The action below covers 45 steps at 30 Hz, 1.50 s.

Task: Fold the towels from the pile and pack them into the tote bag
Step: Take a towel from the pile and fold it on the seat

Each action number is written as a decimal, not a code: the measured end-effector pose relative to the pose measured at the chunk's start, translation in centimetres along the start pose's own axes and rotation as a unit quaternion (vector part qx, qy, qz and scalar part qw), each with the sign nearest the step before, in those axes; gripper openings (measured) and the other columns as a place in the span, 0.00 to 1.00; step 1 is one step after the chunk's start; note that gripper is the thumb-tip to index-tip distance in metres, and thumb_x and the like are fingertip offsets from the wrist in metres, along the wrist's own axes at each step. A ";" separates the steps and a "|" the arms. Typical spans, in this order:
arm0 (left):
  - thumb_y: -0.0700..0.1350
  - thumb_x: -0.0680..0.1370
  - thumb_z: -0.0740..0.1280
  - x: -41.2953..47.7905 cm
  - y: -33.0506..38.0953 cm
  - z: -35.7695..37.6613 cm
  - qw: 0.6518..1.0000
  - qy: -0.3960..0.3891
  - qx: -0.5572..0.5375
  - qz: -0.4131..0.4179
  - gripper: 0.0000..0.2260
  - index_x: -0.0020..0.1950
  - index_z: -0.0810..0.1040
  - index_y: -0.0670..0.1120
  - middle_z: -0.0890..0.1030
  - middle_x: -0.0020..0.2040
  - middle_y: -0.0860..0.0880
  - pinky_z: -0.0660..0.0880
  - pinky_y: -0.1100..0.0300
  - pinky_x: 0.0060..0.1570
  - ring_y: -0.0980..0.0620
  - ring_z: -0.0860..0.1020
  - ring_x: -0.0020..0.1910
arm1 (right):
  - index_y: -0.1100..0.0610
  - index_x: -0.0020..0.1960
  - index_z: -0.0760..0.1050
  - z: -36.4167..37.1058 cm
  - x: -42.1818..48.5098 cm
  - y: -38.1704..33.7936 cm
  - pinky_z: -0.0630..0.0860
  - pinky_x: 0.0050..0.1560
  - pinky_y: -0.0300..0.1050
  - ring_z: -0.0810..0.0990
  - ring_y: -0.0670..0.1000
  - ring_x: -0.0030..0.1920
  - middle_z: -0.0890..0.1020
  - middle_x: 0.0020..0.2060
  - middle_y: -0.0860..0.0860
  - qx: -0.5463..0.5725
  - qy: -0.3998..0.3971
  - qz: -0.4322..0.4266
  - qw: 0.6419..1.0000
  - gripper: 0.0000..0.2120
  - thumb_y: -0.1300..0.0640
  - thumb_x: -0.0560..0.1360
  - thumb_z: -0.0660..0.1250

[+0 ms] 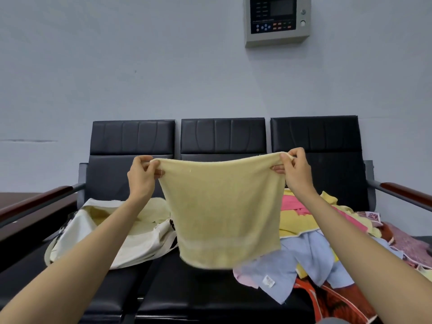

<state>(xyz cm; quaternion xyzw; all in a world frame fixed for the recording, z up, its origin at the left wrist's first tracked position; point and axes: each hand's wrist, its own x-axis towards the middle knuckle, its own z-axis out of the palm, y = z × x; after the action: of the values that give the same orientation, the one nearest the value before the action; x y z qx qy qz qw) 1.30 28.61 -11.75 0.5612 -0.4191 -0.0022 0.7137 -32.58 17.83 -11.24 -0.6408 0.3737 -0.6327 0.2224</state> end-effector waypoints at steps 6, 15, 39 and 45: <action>0.43 0.81 0.61 1.5 -1.4 1.0 0.998 -0.029 0.059 -0.005 0.06 0.52 0.75 0.42 0.81 0.46 0.44 0.79 0.53 0.49 0.50 0.82 0.38 | 0.58 0.52 0.67 1.2 1.2 1.6 0.81 0.43 0.47 0.83 0.47 0.39 0.80 0.46 0.56 -0.025 -0.013 0.029 0.999 0.07 0.54 0.82 0.57; 0.43 0.82 0.58 0.9 -9.9 4.4 0.979 -0.112 0.115 -0.124 0.06 0.50 0.70 0.41 0.75 0.42 0.51 0.72 0.58 0.43 0.52 0.78 0.44 | 0.55 0.44 0.64 5.2 1.6 10.9 0.78 0.41 0.35 0.81 0.54 0.49 0.73 0.47 0.57 0.045 -0.091 0.151 0.983 0.08 0.60 0.81 0.60; 0.44 0.75 0.70 -12.1 -23.4 -4.3 0.884 -0.374 0.191 -0.203 0.06 0.39 0.76 0.51 0.84 0.48 0.54 0.74 0.56 0.56 0.55 0.80 0.52 | 0.50 0.42 0.79 -0.8 -13.9 20.9 0.77 0.49 0.44 0.81 0.46 0.42 0.84 0.42 0.49 -0.179 -0.506 0.182 0.824 0.06 0.51 0.70 0.75; 0.47 0.78 0.68 -11.7 -24.1 -1.7 0.892 -0.311 0.271 -0.182 0.09 0.56 0.75 0.45 0.77 0.54 0.51 0.69 0.63 0.45 0.52 0.77 0.49 | 0.52 0.41 0.78 0.6 -13.7 19.6 0.72 0.41 0.37 0.77 0.42 0.32 0.80 0.30 0.46 -0.240 -0.525 0.217 0.787 0.10 0.45 0.73 0.70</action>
<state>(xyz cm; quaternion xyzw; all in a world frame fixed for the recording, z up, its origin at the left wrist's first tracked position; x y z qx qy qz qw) 5.98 26.63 -38.13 0.7700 -0.4945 -0.1928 0.3540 -34.76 15.93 -34.97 -0.8090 0.4682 -0.0238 0.3545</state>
